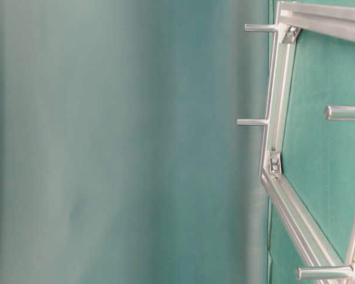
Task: Find the location of the shaft and insert the gear.
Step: 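Lower the right gripper over the blue gear's hub and close on it, then lift the blue gear with the right gripper and tilt it upright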
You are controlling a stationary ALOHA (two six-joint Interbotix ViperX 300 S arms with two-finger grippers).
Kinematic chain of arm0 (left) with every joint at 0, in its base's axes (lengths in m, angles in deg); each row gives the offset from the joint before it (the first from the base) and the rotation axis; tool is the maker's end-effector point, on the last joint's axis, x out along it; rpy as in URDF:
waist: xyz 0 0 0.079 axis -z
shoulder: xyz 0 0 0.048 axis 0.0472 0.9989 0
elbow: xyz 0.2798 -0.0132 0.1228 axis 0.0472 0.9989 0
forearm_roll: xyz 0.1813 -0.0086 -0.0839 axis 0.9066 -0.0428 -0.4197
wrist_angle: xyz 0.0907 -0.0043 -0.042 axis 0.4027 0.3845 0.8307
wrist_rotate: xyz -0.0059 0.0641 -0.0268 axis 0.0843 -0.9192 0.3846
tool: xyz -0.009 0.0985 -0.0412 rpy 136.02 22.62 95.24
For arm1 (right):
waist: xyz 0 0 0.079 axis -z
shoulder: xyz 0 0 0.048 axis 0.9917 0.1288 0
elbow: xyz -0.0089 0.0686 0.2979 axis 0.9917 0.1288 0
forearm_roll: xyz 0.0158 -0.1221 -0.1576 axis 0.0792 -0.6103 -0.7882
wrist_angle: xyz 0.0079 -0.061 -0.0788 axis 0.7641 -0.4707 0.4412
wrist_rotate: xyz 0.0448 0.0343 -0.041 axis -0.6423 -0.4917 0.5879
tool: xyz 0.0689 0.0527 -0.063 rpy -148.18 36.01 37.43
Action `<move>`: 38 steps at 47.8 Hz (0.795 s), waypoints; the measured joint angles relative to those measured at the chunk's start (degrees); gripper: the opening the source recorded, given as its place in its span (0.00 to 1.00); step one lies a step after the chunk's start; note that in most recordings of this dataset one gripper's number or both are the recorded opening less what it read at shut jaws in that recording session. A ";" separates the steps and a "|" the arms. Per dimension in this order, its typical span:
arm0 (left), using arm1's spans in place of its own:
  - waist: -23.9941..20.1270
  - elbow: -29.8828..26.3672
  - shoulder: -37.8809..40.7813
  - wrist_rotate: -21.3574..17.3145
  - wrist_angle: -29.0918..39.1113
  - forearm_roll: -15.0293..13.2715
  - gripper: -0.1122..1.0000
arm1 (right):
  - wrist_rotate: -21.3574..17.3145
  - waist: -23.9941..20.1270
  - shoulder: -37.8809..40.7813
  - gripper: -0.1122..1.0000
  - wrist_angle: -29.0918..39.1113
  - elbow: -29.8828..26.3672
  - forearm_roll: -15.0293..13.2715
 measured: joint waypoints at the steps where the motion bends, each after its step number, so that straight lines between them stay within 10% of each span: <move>1: 0.00 0.00 0.00 0.00 0.00 0.09 0.11 | -0.09 0.00 0.18 0.92 -0.09 0.09 0.00; 38: 0.09 0.00 0.00 0.00 0.79 0.00 0.11 | -2.20 -1.58 2.37 0.92 -2.29 0.97 0.26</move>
